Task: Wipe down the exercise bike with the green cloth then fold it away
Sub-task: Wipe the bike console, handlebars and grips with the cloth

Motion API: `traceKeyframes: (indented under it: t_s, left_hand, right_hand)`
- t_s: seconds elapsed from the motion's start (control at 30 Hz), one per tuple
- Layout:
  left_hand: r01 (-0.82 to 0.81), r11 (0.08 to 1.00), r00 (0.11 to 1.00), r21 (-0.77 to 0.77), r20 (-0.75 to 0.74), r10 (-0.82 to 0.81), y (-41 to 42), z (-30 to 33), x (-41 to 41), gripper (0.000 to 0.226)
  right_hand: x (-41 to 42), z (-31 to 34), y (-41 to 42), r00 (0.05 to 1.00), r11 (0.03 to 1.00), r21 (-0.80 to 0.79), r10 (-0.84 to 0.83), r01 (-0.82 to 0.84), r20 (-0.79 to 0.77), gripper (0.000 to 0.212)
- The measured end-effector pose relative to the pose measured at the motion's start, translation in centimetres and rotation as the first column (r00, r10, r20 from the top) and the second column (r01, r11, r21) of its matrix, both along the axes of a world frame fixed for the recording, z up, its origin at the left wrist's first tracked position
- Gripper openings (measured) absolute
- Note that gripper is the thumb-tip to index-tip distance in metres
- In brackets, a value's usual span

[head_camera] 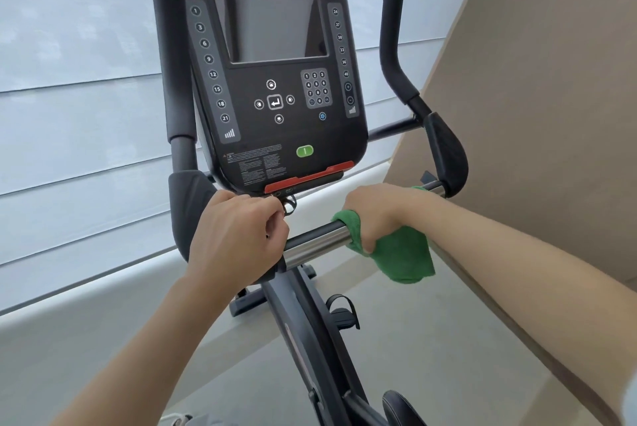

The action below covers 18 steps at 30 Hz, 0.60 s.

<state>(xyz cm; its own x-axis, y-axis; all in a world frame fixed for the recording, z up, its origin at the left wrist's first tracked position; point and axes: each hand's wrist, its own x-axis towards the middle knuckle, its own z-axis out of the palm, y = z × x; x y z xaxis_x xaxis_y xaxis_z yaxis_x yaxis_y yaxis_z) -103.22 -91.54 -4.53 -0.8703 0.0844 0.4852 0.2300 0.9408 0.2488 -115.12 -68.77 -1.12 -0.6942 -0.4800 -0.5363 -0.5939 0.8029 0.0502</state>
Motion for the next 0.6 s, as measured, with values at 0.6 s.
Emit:
traceKeyframes:
  t_s: [0.6]
  left_hand:
    - [-0.024, 0.986, 0.994, 0.162, -0.097, 0.040, 0.1, 0.2, 0.5, 0.043]
  right_hand:
    - [9.1, -7.9, -5.9, 0.692, 0.776, -0.518, -0.151, -0.360, -0.706, 0.018]
